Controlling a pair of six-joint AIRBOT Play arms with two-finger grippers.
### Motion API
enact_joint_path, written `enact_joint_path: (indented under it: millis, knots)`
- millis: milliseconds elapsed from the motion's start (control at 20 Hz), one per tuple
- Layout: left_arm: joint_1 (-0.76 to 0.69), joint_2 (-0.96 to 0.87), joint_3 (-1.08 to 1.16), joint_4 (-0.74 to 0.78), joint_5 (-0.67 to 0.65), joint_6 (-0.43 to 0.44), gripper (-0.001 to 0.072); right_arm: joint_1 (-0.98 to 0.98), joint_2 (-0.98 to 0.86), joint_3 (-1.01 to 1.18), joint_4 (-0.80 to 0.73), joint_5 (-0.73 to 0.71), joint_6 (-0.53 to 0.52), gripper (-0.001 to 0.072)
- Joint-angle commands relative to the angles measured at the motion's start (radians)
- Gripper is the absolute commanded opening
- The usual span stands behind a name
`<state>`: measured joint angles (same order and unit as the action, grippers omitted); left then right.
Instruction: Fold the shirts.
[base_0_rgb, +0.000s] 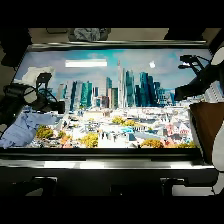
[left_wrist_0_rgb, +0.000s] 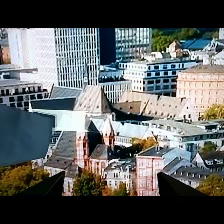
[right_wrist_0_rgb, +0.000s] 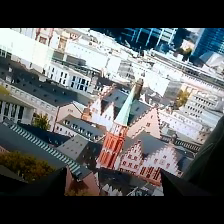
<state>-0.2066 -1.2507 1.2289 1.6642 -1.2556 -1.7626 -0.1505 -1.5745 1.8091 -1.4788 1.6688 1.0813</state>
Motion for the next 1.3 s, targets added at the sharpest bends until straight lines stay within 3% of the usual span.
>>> enact_joint_path:
  millis: [0,900,1200,1250]
  knots:
    - [0.000,0.001,0.000,0.000,0.000,0.000,0.0675,0.001,0.000,0.000,0.000,0.000,0.000,0.0688]
    - [0.018,0.000,0.000,-0.012,0.002,0.000,0.0675,0.001,0.000,0.000,-0.001,-0.002,0.002,0.0688]
    - [0.019,-0.035,-0.002,-0.008,0.194,0.000,0.0675,0.001,0.000,0.000,0.001,-0.164,0.011,0.0688]
    - [0.020,-0.046,-0.006,0.022,0.280,0.000,0.0674,0.001,0.000,0.000,0.001,-0.183,0.011,0.0688]
